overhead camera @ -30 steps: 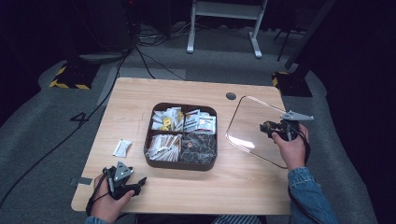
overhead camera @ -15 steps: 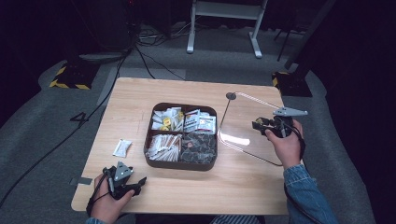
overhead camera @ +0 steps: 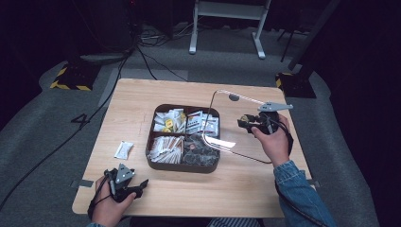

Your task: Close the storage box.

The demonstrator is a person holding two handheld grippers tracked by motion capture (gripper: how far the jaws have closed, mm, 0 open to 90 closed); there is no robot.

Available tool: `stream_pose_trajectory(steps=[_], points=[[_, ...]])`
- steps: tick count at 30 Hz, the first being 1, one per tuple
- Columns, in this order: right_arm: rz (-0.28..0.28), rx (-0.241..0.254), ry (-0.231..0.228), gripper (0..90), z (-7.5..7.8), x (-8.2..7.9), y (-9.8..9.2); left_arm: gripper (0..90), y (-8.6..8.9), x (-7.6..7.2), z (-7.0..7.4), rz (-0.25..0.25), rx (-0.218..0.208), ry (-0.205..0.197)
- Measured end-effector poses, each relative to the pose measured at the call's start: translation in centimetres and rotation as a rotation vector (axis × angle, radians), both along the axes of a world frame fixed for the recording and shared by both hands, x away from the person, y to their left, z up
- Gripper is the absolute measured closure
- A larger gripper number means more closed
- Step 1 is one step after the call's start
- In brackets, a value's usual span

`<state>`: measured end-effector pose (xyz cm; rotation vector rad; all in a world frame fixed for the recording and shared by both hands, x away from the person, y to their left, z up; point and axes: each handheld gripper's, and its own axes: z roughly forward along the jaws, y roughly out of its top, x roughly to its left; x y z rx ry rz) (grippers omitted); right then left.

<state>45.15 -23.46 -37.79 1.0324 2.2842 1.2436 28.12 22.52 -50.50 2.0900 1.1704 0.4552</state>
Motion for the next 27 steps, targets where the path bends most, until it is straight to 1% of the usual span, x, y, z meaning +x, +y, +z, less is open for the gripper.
stream_pose_trajectory(steps=[3, 4, 5, 14, 23, 27], points=[[0.018, 0.001, -0.001, 59.0, 0.4, 0.0, 1.0, 32.1, 0.0, 0.0, 0.0, 0.0, 0.0, 0.0], [0.018, 0.001, -0.001, 59.0, 0.4, 0.0, 1.0, 32.1, 0.0, 0.0, 0.0, 0.0, 0.0, 0.0], [0.032, 0.001, -0.002, 59.0, 0.5, -0.1, 1.8, 32.1, 0.0, 0.0, 0.0, -0.001, 0.0, 0.002], [0.089, 0.0, 0.003, 59.0, 0.9, -0.4, 5.0, 32.1, 0.0, 0.0, 0.0, 0.0, 0.0, 0.0], [0.131, -0.008, 0.004, 59.0, 1.0, -0.6, 8.4, 32.1, 0.0, 0.1, 0.0, -0.001, 0.0, 0.003], [0.141, -0.011, 0.009, 59.0, 1.0, -0.5, 9.7, 32.1, 0.0, 0.1, 0.0, -0.002, 0.0, 0.002]])
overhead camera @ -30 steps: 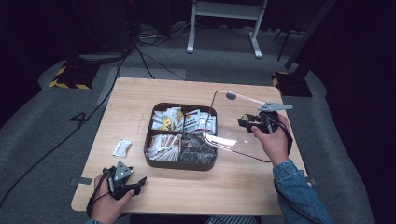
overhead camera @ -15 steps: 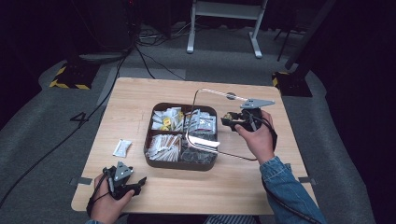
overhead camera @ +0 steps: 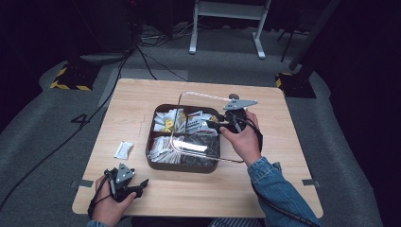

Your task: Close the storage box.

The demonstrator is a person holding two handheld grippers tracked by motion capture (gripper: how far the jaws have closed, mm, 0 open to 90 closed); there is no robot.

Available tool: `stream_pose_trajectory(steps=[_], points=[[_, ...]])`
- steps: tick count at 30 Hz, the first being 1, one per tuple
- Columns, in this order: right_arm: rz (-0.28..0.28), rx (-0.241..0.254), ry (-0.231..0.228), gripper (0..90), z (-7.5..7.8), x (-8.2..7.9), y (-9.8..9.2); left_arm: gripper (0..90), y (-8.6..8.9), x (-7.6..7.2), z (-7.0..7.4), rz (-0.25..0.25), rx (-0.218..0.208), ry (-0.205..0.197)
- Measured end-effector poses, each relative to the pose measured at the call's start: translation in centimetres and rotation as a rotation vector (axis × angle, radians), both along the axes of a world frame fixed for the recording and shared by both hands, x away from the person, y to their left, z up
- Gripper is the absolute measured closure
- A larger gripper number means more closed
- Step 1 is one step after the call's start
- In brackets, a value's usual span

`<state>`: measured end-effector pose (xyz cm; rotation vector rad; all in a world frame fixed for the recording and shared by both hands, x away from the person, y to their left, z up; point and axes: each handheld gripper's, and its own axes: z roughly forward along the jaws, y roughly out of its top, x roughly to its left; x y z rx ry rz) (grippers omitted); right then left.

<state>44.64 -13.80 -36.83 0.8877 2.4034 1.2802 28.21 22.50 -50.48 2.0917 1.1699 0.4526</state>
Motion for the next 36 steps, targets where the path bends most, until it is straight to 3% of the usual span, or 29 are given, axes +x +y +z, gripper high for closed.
stream_pose_trajectory(steps=[18, 36], points=[[0.035, -0.016, 0.029, 58.9, -2.3, 0.5, 5.2, 32.0, 0.0, 0.2, 0.0, -0.009, 0.002, -0.002], [0.044, -0.059, 0.047, 59.0, -5.4, 1.5, 8.1, 32.0, 0.0, 0.2, 0.0, -0.01, 0.002, -0.002]])
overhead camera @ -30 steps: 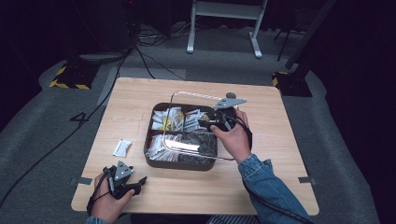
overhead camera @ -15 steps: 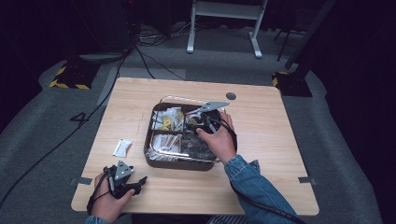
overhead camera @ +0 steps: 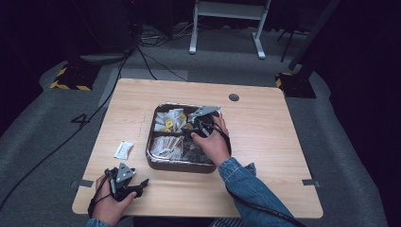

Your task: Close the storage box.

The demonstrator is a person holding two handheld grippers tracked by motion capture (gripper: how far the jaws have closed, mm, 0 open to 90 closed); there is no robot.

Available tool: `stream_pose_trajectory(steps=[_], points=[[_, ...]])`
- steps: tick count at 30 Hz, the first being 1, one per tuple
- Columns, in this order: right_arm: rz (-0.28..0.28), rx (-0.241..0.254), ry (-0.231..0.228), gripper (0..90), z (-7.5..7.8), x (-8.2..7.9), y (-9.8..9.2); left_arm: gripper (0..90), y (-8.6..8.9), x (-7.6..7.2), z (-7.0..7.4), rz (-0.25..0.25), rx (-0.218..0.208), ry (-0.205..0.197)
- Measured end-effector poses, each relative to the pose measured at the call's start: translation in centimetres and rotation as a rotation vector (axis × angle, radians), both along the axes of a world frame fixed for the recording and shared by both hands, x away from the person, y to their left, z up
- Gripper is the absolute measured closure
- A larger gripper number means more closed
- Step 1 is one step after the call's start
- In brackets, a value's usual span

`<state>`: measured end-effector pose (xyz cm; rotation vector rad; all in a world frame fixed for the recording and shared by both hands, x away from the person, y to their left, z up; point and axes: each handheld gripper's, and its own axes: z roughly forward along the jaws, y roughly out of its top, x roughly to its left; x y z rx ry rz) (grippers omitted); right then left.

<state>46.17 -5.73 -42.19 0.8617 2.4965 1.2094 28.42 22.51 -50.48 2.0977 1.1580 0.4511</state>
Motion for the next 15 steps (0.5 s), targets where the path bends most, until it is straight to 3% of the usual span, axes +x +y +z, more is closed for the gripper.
stream_pose_trajectory(steps=[15], points=[[-0.026, -0.026, -0.013, 58.9, -1.6, 0.6, 0.7, 32.0, 0.0, 0.0, 0.0, -0.001, 0.0, 0.0]])
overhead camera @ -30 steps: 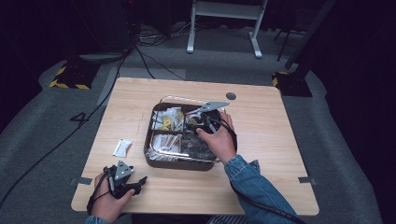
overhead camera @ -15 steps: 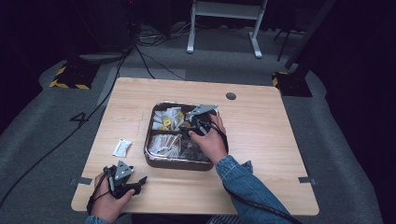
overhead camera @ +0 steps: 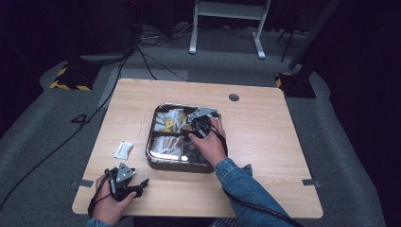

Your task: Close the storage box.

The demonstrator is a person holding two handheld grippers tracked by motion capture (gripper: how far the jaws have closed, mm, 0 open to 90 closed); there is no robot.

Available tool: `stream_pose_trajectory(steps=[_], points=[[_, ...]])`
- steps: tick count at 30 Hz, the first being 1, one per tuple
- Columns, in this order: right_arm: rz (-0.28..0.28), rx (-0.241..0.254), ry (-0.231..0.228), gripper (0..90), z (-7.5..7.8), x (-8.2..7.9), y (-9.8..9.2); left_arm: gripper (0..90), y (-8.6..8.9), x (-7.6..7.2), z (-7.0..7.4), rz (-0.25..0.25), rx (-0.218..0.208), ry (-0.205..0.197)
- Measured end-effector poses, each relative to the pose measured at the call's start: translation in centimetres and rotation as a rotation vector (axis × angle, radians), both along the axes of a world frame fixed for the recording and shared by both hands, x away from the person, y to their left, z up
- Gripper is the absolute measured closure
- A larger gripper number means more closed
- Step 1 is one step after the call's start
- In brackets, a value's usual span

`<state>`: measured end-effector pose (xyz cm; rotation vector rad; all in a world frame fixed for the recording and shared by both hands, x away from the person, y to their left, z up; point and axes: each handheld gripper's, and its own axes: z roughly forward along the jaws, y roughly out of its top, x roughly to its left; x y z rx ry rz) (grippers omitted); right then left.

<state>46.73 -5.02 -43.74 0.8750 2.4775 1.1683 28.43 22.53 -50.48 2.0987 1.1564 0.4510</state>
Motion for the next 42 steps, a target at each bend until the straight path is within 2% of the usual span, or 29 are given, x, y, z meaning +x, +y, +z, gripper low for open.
stream_pose_trajectory(steps=[9, 17, 19, 30, 42], points=[[0.01, -0.008, -0.011, 58.9, -0.03, -0.25, 0.54, 32.0, 0.0, 0.03, 0.0, -0.002, 0.001, 0.0], [0.005, -0.004, -0.002, 58.8, -0.19, -0.23, 0.65, 32.0, -0.01, 0.03, 0.0, -0.001, 0.0, 0.0], [0.012, -0.026, -0.012, 58.8, -0.35, -0.09, 0.64, 32.0, 0.0, 0.03, 0.0, -0.002, 0.001, 0.0], [0.015, -0.03, -0.024, 58.7, -0.49, -0.16, 0.71, 32.0, 0.0, 0.03, 0.0, -0.001, 0.001, 0.0], [-0.001, -0.014, -0.007, 58.6, -0.49, -0.23, 0.78, 32.0, -0.01, 0.05, -0.01, -0.003, -0.001, 0.0]])
